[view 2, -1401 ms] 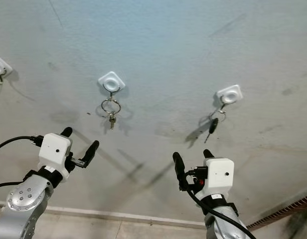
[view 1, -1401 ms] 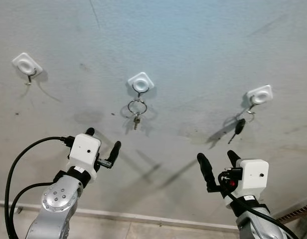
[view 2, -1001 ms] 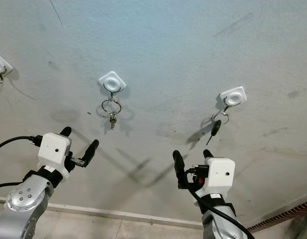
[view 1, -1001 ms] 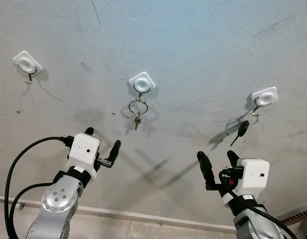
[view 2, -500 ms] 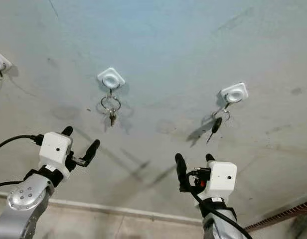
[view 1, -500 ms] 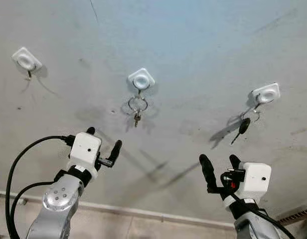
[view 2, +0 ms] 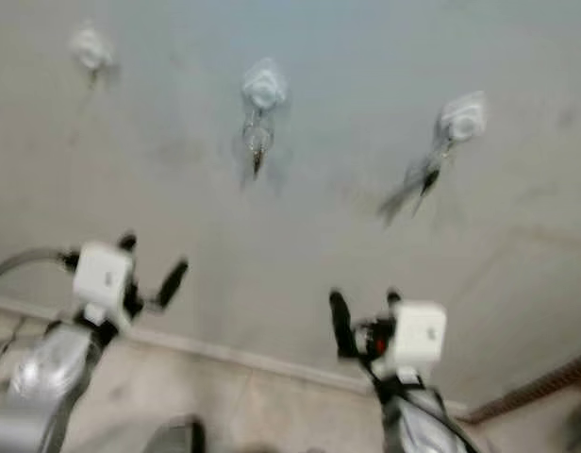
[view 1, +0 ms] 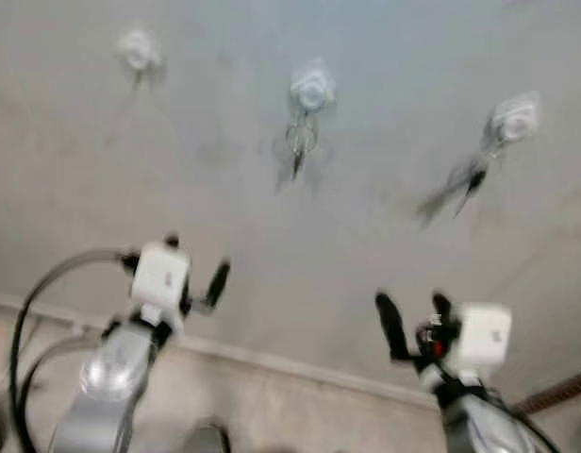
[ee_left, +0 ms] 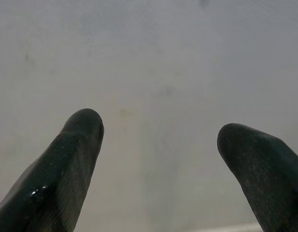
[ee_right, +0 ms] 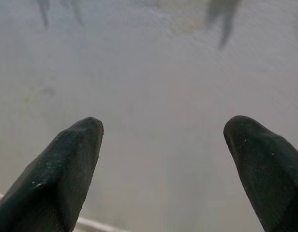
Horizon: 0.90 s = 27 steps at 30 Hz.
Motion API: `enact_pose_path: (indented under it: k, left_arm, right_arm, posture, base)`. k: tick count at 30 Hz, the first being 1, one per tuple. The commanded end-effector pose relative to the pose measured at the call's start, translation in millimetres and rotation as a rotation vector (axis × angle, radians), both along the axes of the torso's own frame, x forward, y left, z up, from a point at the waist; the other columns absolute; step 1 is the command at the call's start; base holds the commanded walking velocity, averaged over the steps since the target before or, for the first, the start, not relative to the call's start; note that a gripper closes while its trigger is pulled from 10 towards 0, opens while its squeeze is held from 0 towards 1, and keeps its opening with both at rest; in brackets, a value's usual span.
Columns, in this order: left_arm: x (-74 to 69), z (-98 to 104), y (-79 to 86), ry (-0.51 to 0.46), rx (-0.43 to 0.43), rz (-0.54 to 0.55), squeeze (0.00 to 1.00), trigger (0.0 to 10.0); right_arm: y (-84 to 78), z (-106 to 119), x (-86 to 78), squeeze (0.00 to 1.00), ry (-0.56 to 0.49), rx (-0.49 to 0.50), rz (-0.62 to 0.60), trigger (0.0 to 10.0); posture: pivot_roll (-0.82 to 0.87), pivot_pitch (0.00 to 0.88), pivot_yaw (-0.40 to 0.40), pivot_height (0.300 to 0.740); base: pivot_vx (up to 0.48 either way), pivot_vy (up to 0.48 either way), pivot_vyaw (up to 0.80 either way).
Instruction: Hang keys on a hook
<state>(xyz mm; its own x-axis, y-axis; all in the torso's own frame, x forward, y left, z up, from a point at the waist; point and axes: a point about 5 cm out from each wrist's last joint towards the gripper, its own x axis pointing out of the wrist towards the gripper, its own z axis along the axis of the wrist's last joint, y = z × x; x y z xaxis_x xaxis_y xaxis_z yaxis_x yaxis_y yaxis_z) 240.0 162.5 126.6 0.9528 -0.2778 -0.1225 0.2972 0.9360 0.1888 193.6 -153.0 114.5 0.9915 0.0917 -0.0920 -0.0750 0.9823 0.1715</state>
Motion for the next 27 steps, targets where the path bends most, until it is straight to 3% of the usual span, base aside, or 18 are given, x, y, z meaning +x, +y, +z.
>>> enact_pose_path:
  k: [1, 12, 16, 21, 27]
  left_arm:
    - [3.5, 8, -0.7, -0.031, 0.002, -0.016, 0.0, 10.0]
    - [6.5, 8, -4.6, -0.035, -0.005, -0.036, 0.0, 10.0]
    - [8.3, 8, -7.5, -0.038, -0.009, -0.05, 0.0, 10.0]
    - [14.0, 8, -16.0, -0.041, -0.039, -0.082, 0.0, 10.0]
    - [25.7, 11, -30.1, -0.047, -0.078, -0.129, 0.0, 10.0]
  right_arm:
    - [-2.0, -2, -1.2, 0.0, 0.013, 0.003, -0.015, 10.0]
    - [-3.9, -2, 0.8, 0.0, 0.01, 0.0, -0.02, 10.0]
    - [-6.0, -3, 1.4, 0.0, 0.011, -0.01, -0.026, 10.0]
    - [-15.5, 1, 7.4, 0.0, -0.015, -0.055, -0.034, 10.0]
    - [-41.6, 13, 26.9, 0.0, -0.069, -0.175, 0.009, 10.0]
  posture:
    - [0.17, 0.076, -0.069, 0.74]
    - [0.16, 0.073, -0.067, 0.74]
    - [0.16, 0.07, -0.067, 0.74]
    - [0.14, 0.063, -0.062, 0.74]
    - [0.11, 0.055, -0.054, 0.74]
  base:
    - [-0.416, 0.0, 0.0]
    - [-0.416, 0.0, 0.0]
    - [-0.067, 0.0, 0.0]
    - [0.0, 0.0, 0.0]
    - [0.0, 0.0, 0.0]
